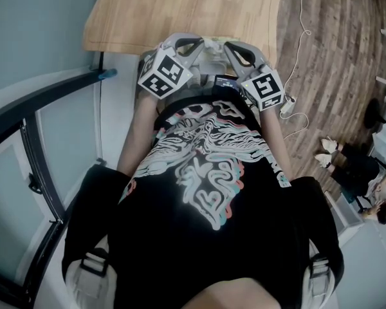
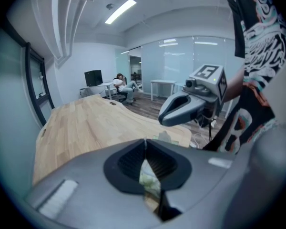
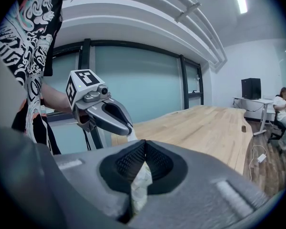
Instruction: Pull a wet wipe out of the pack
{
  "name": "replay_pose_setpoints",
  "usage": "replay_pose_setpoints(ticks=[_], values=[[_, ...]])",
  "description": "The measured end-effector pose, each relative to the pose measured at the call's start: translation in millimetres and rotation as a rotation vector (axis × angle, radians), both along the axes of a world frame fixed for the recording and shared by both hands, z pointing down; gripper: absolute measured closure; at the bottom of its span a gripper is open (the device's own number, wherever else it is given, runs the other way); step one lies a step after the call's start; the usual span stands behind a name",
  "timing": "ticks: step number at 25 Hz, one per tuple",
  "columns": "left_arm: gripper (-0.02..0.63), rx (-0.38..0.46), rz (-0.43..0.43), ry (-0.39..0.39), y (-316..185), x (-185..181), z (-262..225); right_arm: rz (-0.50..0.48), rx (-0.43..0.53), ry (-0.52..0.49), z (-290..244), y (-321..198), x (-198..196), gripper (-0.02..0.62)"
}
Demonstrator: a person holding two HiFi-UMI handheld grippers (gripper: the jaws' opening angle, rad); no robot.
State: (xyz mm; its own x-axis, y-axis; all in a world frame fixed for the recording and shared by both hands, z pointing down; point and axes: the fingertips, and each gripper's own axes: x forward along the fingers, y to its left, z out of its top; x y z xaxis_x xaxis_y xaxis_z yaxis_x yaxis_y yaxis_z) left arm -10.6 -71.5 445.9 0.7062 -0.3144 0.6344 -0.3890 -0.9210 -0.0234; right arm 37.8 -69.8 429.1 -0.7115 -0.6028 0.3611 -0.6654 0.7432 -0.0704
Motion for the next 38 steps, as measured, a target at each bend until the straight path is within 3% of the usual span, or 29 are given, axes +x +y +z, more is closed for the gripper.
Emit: replay_pose_setpoints(ticks=[28, 38], values=[[0.611, -0.008, -0.179, -0.049, 1.8, -59.5, 9.5, -0.105, -0.019, -0.020, 4.5, 5.6, -29.2, 0.595], [0.611, -0.023, -0.181, -0.116, 0.8, -76.9, 22.2, -0.107, -0.036, -0.025, 11.3, 3.4, -22.9, 0.595]])
